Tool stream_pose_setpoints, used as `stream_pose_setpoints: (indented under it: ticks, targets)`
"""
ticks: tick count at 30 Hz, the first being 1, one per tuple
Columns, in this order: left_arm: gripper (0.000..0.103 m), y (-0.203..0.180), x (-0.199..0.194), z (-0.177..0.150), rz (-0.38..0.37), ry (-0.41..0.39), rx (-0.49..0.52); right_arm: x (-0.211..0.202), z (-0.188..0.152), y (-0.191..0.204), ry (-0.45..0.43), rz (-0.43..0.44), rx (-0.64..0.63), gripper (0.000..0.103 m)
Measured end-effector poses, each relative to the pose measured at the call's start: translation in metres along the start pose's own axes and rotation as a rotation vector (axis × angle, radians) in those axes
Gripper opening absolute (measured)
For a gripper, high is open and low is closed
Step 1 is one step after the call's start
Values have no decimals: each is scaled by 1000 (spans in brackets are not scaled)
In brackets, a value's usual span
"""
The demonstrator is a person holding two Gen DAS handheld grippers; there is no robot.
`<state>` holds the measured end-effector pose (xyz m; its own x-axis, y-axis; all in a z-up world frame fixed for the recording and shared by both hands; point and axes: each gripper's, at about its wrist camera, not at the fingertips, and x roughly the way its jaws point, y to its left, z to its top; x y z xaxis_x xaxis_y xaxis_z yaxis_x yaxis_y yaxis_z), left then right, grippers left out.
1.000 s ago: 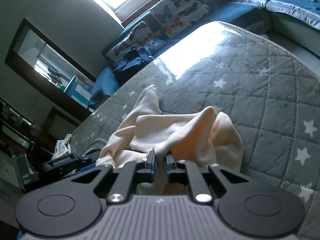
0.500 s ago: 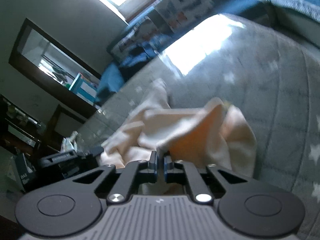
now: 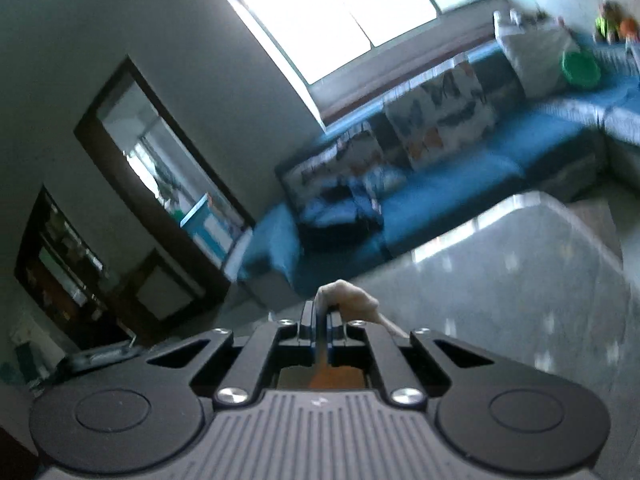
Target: Fold clothes
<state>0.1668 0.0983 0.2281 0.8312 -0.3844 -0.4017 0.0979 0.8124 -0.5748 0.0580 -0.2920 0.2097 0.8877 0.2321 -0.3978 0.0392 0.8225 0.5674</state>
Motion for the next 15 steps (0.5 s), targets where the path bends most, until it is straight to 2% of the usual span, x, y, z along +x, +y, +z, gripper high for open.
stream_pose_setpoints:
  ticks: [3, 5, 7, 9, 13, 15]
  targets:
    - [0, -5, -30, 30, -24, -72, 5, -9, 29, 22, -78, 56, -9, 4]
    - [0, -3, -53, 33, -27, -102, 33, -21, 35, 35, -110, 95, -48, 2]
    - [0, -2, -74, 35, -29, -127, 63, -31, 32, 44, -102, 127, -79, 2]
    - [0, 4, -79, 22, -11, -94, 102, -39, 18, 47, -70, 106, -119, 2]
    - [1, 19, -62, -16, 28, 21, 117, -41, -16, 52, 25, 23, -213, 2]
    - [3, 27, -47, -38, 53, 87, 120, -36, -33, 49, 86, 3, -224, 7]
